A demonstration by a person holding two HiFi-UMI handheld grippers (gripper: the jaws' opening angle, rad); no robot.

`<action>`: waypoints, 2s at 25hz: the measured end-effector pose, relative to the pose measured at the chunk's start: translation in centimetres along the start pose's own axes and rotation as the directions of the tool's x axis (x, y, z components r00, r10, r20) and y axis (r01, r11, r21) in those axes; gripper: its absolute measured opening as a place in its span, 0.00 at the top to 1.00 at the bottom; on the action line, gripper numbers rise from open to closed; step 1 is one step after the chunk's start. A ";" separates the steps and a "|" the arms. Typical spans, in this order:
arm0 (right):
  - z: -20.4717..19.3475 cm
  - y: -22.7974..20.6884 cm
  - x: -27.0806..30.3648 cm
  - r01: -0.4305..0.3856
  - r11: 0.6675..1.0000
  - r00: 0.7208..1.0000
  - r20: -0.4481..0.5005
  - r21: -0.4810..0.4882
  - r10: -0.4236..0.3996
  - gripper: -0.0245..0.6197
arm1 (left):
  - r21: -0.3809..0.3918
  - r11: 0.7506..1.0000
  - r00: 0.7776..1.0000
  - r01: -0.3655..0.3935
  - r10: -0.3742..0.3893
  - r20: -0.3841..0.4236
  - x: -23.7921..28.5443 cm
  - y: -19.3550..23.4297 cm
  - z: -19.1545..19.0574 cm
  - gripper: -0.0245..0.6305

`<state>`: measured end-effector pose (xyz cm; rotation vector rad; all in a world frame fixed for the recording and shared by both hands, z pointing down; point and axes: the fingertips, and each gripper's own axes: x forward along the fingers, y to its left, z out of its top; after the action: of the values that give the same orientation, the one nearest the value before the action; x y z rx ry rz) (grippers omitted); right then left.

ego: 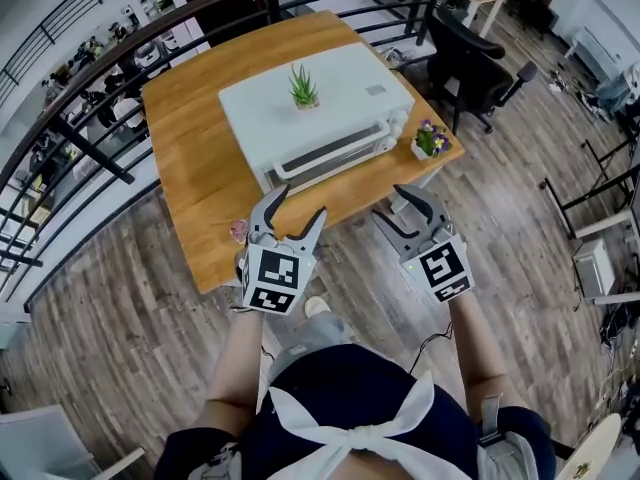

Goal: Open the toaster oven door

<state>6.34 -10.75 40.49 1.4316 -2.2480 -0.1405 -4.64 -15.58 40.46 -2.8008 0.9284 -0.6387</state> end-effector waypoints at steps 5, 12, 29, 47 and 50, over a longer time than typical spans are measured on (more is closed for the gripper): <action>-0.8 -0.9 2.2 -0.021 0.998 0.998 -0.052 -0.066 0.017 0.61 | 0.005 1.000 0.999 -0.028 0.028 -0.036 1.2 1.4 -0.5 0.55; -2.2 -2.3 5.7 -0.056 0.980 0.990 -0.139 -0.193 0.029 0.61 | 0.056 0.998 0.994 -0.018 0.023 -0.103 3.2 2.9 -1.7 0.55; -5.8 -6.4 14.4 -0.142 0.923 0.954 -0.297 -0.357 0.032 0.61 | 0.128 0.988 0.970 0.089 -0.057 -0.236 8.7 3.7 -4.7 0.55; -7.4 -6.6 14.3 -0.147 0.923 0.948 -0.316 -0.355 0.029 0.68 | 0.171 0.985 0.968 0.035 0.009 -0.250 9.3 3.6 -6.6 0.72; -7.6 -6.4 13.9 -0.136 0.932 0.954 -0.298 -0.337 0.031 0.69 | 0.162 0.986 0.969 0.044 -0.003 -0.245 9.1 3.2 -6.8 0.73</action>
<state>10.15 -24.59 49.68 1.0843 -1.9233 -0.2752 -2.69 -23.42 49.00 -2.6300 0.8358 -1.0335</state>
